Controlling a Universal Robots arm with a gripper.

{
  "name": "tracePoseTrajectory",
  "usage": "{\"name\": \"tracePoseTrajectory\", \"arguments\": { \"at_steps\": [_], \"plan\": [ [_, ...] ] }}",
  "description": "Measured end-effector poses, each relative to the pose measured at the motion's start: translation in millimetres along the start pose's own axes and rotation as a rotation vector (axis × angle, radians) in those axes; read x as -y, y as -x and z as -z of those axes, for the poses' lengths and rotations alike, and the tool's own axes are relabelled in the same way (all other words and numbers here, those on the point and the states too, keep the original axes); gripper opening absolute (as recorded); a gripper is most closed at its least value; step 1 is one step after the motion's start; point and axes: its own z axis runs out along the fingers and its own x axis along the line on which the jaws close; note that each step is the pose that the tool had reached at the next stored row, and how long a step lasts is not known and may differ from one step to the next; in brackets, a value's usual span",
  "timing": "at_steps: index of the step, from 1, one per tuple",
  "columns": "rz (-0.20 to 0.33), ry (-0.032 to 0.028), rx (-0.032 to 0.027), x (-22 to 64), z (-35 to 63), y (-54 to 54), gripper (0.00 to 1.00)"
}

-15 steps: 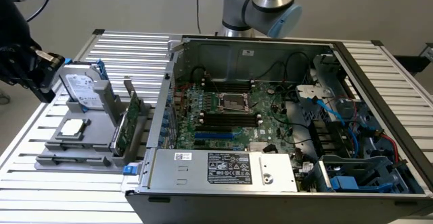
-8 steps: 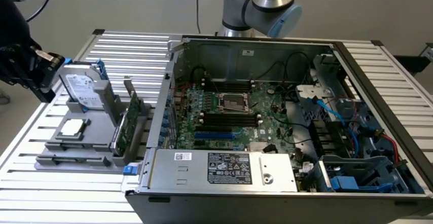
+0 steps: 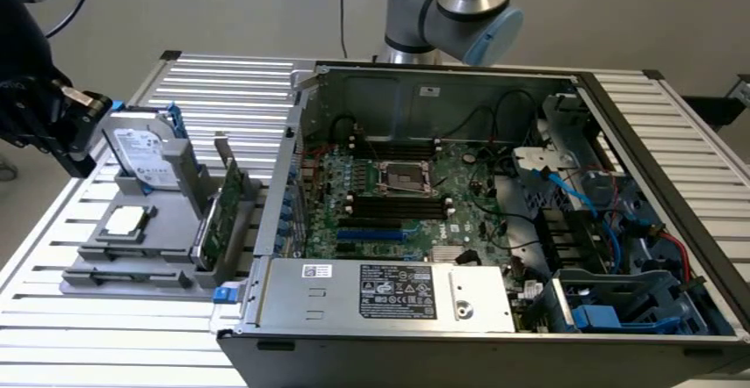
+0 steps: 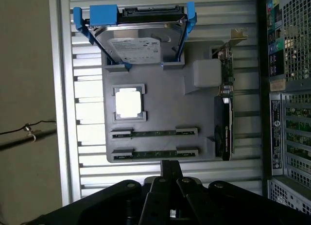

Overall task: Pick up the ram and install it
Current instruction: 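Pick up the ram and move it above insertion slot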

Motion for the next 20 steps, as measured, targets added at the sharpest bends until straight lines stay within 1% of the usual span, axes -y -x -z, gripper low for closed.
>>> {"name": "tracePoseTrajectory", "arguments": {
  "at_steps": [2, 3, 20],
  "plan": [
    [0.0, 0.0002, 0.0002, 0.0, -1.0, -0.6, 0.11],
    [0.012, 0.0002, -0.0004, 0.2, -2.0, -0.9, 0.11],
    [0.321, -0.0009, -0.0143, 0.8, -14.9, -0.9, 0.11]
  ]
}}
